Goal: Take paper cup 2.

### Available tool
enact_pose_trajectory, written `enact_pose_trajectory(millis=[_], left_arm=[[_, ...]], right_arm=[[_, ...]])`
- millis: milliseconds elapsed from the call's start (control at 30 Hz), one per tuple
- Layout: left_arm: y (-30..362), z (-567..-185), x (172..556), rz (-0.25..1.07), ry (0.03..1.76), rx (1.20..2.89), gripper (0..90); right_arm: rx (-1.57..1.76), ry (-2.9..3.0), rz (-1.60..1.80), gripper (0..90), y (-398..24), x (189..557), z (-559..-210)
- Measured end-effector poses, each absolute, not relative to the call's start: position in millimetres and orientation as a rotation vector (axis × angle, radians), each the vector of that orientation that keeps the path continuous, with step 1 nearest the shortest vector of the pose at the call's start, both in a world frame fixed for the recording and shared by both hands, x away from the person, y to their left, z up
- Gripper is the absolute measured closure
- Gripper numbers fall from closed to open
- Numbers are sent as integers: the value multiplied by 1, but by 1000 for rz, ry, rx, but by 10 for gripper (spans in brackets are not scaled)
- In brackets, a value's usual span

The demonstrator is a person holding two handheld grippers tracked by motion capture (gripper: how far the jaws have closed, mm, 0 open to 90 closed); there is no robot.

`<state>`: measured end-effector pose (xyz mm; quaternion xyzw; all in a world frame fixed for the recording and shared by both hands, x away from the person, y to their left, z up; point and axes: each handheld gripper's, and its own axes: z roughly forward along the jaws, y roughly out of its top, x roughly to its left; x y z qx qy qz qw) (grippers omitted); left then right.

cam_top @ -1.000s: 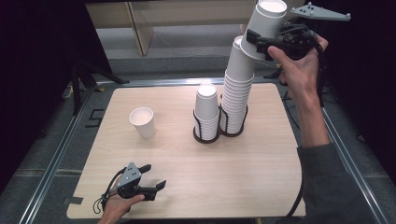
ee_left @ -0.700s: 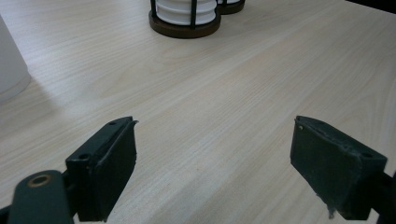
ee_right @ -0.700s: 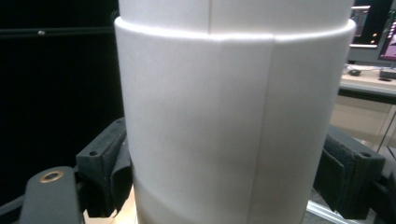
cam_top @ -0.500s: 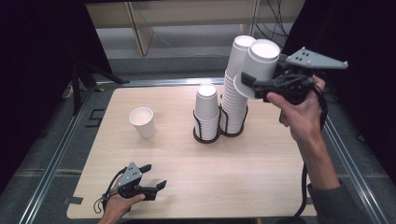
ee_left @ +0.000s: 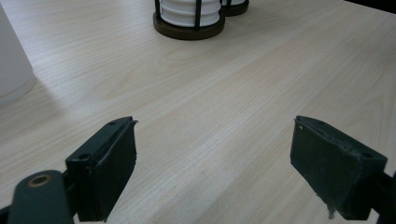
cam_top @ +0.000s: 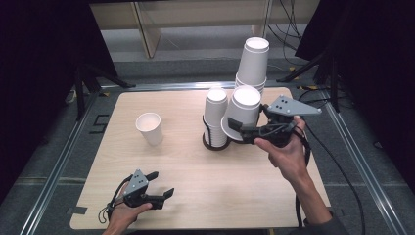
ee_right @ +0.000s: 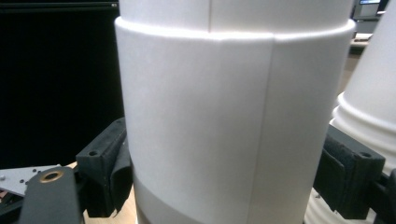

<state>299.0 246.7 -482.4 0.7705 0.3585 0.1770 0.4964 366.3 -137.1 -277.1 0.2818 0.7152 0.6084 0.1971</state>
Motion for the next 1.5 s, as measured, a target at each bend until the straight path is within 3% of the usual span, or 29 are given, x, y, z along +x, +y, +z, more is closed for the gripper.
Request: enact_pose_trajectory(millis=[333,933,1500], left_arm=[[246,-483,299,465,829,1933,142],[245,-482,299,525,796,1902,142],[245,-481,299,533,793,1903,142]], right_arm=[[767,2087,1710,178,-115,370,-315],[758,2194,1756,176,-90,377,-362],[751,2277,1733,176,-77,377,-390]])
